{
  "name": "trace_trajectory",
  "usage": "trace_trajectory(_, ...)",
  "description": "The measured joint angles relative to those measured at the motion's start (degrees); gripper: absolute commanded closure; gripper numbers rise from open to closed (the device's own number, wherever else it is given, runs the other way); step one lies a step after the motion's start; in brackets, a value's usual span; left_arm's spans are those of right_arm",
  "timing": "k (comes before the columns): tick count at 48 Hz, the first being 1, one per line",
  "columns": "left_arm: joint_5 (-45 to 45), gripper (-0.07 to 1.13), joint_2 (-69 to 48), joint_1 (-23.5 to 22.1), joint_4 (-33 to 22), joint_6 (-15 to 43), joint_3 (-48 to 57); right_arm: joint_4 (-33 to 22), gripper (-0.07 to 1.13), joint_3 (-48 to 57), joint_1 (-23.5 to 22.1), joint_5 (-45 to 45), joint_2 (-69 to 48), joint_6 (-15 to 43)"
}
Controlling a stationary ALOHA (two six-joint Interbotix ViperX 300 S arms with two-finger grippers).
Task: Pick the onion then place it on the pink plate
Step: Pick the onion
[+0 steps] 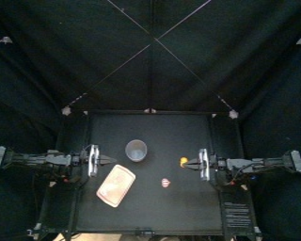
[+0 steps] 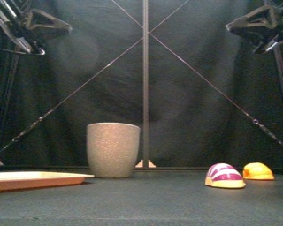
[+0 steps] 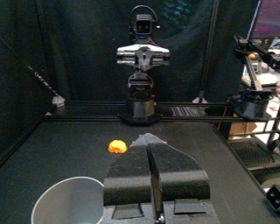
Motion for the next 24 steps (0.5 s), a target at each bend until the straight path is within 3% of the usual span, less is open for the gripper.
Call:
trace_trajectory(7, 5.6, 0.99, 0.3, 1.9, -0.8, 0.1, 0.0, 2.8, 0.79, 0.2, -1.7, 2.5, 1.6, 1.3)
trace_trajectory(12, 8.0, 0.99, 0.3, 3.4, -1.8, 0.0, 0.0, 3.9, 0.69, -0.1, -3.9, 6.6, 4.8, 1.6)
trace_trajectory(16, 9.2, 0.99, 0.3, 4.6, -2.0, 0.0, 0.0, 3.9, 0.53, -1.1, -4.3, 9.4, 7.4, 1.6)
trace_trajectory(24, 9.7, 0.99, 0.3, 5.4, -2.1, 0.1, -0.1, 4.3, 0.10, -3.7, -4.0, 11.2, 12.8, 1.7)
